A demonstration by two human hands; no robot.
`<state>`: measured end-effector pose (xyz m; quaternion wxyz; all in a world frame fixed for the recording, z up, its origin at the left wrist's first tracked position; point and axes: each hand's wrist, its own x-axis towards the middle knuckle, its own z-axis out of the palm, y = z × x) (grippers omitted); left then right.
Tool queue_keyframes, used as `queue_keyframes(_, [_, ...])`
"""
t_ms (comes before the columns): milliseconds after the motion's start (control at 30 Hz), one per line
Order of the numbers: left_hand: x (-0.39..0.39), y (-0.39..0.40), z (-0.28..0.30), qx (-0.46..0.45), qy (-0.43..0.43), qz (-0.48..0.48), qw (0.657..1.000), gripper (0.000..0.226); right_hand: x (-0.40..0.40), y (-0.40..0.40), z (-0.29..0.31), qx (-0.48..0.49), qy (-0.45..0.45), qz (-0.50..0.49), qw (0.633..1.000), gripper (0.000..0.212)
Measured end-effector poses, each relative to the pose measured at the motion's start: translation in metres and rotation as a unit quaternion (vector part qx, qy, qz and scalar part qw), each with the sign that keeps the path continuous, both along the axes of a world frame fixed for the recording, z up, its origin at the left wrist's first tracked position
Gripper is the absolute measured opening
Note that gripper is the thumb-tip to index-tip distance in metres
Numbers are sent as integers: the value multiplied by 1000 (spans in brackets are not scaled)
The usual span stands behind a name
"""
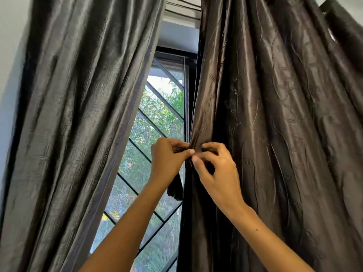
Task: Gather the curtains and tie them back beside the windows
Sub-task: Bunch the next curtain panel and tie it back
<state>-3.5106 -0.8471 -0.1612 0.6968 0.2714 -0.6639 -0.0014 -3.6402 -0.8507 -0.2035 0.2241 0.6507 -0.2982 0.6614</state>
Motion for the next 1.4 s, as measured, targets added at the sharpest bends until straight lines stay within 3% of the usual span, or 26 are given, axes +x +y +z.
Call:
queue_keyframes(100, [3,-3,1,18,19,0,1000,15,-16,-4,8,24,-106,19,994,36])
queue_keyframes(233, [11,-7,0,39,26,7,999,16,-30,-16,18,199,-170,113,959,56])
queue_keyframes(367, [11,-10,2,54,27,-3,998,14,-22,-22,23,233,-190,262,917,44])
queue_keyframes(467, [10,-12,1,51,26,12,998,16,-22,-13,25,168,-204,298,917,29])
queue_keyframes(533, [15,-11,0,34,25,46,998,15,-35,-7,25,99,-207,194,954,23])
queue_keyframes(600, [23,-10,2,13,29,85,996,12,-54,-1,23,59,-180,15,982,26])
queue_keyframes(700, [33,-10,4,-5,28,110,994,11,-68,14,18,17,-122,-264,957,37])
queue_keyframes(767, [30,-10,3,-11,15,109,994,12,-48,26,10,-81,-8,-306,949,30])
queue_keyframes(833, [22,-11,1,-15,3,107,994,13,-20,29,3,-100,85,-286,949,22])
queue_keyframes(900, [13,-11,0,-16,-1,110,994,14,1,28,6,8,44,-250,967,29])
queue_keyframes(967, [9,-12,-1,-19,-2,115,993,12,8,22,17,140,-14,-251,958,53])
queue_keyframes(1100, [9,-10,-2,-23,-4,122,992,13,11,10,36,235,-83,-152,956,69])
queue_keyframes(1300, [14,-9,-2,-20,4,103,995,14,17,-16,53,262,-163,86,947,41])
queue_keyframes(1400, [18,-8,-1,-19,7,102,995,14,19,-23,52,251,-171,138,943,31])
